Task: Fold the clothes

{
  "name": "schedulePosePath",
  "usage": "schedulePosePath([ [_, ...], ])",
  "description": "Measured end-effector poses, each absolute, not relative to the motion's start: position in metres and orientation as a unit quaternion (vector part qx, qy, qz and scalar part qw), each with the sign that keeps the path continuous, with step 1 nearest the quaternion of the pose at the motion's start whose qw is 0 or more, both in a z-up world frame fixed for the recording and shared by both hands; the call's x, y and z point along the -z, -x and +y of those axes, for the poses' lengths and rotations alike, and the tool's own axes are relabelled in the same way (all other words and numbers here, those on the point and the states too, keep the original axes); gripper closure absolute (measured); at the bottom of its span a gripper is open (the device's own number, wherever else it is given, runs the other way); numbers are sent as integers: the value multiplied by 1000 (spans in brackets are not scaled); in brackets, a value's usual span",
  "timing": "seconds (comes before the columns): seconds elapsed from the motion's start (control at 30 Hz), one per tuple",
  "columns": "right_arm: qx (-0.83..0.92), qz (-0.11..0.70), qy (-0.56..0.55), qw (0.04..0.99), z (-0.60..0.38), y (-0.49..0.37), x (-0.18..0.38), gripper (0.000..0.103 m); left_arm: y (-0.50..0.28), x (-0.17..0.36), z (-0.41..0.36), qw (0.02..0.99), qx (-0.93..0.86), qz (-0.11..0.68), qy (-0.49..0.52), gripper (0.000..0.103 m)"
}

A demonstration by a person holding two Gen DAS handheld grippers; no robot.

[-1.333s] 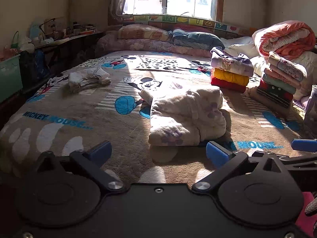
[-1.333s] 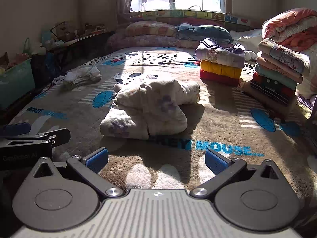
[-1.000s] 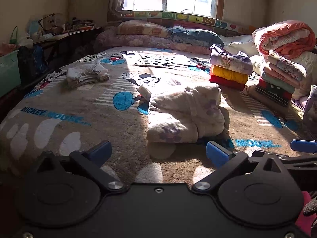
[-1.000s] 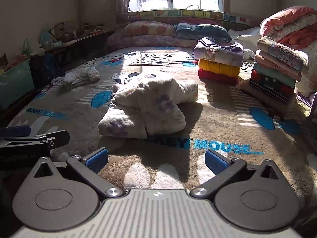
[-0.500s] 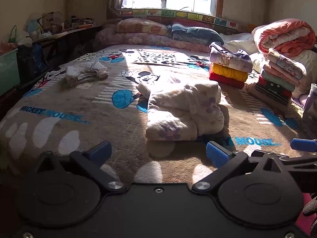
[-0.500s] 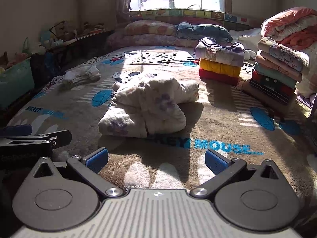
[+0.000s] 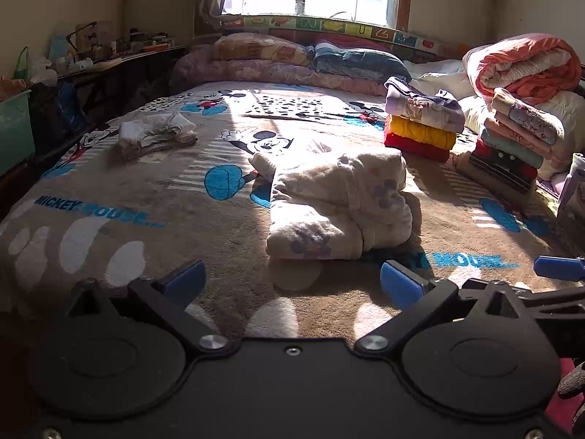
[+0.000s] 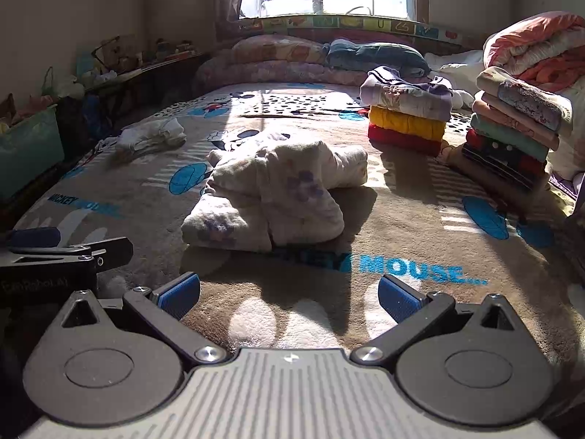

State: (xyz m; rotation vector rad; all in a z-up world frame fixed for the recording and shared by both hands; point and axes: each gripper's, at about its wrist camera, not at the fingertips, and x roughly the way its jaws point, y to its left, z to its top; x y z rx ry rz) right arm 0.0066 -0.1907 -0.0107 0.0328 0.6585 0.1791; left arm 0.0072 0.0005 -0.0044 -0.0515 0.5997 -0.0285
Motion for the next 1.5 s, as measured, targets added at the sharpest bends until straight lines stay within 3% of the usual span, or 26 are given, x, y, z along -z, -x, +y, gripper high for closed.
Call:
schedulePosePath([
  [0.97, -88, 326, -23, 941, -194, -6, 13, 0, -9, 10, 0, 952, 15, 303, 30, 0],
  [1.5, -108, 338, -53, 933, -210, -40, 29, 0, -49, 16, -4, 943, 10, 332, 22, 0],
])
